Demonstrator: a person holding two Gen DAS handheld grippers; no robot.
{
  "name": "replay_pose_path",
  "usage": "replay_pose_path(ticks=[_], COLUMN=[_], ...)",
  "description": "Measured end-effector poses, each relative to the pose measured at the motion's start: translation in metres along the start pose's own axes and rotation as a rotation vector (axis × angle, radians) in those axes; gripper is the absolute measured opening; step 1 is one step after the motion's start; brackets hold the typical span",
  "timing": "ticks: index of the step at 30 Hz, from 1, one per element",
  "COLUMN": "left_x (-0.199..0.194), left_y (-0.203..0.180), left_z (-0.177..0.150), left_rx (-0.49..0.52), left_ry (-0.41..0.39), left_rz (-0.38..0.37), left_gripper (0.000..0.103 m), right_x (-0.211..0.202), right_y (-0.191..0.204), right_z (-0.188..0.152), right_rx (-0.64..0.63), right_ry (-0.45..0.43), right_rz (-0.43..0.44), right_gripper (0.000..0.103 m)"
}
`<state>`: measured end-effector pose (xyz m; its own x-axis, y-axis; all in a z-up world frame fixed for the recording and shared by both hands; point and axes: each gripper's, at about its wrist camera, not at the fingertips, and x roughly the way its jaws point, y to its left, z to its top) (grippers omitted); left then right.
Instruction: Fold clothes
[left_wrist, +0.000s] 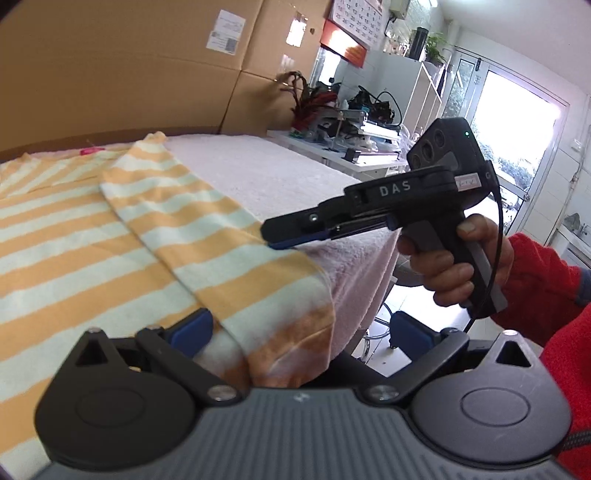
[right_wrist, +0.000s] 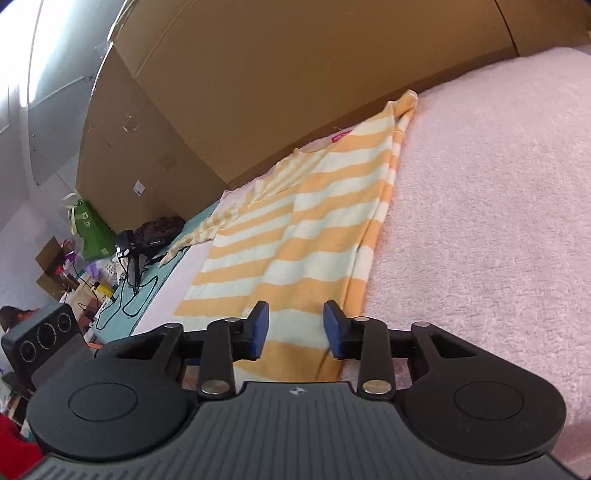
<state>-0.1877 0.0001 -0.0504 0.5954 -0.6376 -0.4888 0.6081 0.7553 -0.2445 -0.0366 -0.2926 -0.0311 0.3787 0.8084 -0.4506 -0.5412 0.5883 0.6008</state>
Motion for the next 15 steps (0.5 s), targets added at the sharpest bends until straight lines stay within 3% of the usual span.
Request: replay_pose_path(ticks=[3, 6, 9, 13, 15], left_x=[-0.008, -0.023, -0.037, -0.052, -0.060], left_y=[0.008, 0.024, 0.042, 0.067, 0.078], left_z=[-0.002, 0.004, 0.011, 0.010, 0.002], left_rx=[-0.024, -0.036, -0.073, -0.174, -0.221], left_ry=[-0.026, -0.078, -0.155, -0.190, -0.188], left_rz=[0.048, 0.133, 0.280, 0.433, 0.472], left_gripper=[0.102, 0.102, 0.102, 0.102, 0.102], right_x=[-0.010, -0.001, 0.030, 0.079, 0.100], right_y=[0.010, 0.025, 0.035, 0.057, 0.070], right_z=[0.013, 0.033, 0.059, 0.090, 0.104], right_rx=[-0.051, -0.087, -0.074, -0.061, -0.050], right_ry=[-0.029, -0.065, -0.057, -0.003, 0.016], right_rz=[-0.051, -0.020, -0.033, -0.040, -0.046], right_gripper=[0.035, 0.036, 0.044, 0.046, 0.052])
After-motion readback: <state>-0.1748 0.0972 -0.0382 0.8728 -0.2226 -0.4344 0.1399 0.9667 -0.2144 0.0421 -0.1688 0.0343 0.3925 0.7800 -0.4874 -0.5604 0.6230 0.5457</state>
